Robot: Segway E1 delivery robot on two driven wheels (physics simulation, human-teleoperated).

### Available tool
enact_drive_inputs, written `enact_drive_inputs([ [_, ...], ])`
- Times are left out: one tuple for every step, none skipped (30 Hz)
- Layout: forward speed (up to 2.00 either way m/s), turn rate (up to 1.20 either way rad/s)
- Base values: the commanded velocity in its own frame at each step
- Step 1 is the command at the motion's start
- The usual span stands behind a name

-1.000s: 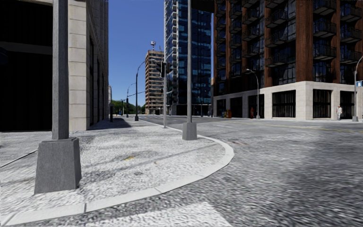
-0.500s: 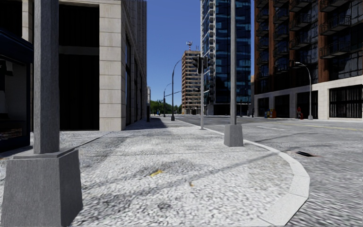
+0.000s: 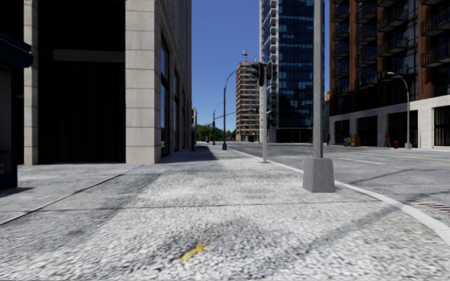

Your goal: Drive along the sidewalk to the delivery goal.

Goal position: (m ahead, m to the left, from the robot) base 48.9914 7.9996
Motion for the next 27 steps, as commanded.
enact_drive_inputs([
  [1.56, 0.0],
  [1.53, 0.0],
  [1.46, 0.0],
  [1.39, 0.0],
  [1.39, 0.0],
  [1.37, 0.0],
  [1.36, 0.0],
  [1.36, 0.0],
  [1.36, 0.05],
  [1.36, 0.05],
  [1.36, 0.08],
  [1.36, 0.09],
  [1.36, 0.09],
  [1.36, 0.09],
  [1.36, 0.09],
  [1.36, 0.07],
  [1.36, 0.03],
  [1.36, 0.0],
  [1.36, 0.0],
  [1.36, 0.0],
  [1.36, 0.0],
  [1.36, 0.0],
  [1.46, 0.0],
  [1.46, 0.0],
  [2.0, 0.0],
  [2.0, 0.0],
  [2.0, 0.0],
])
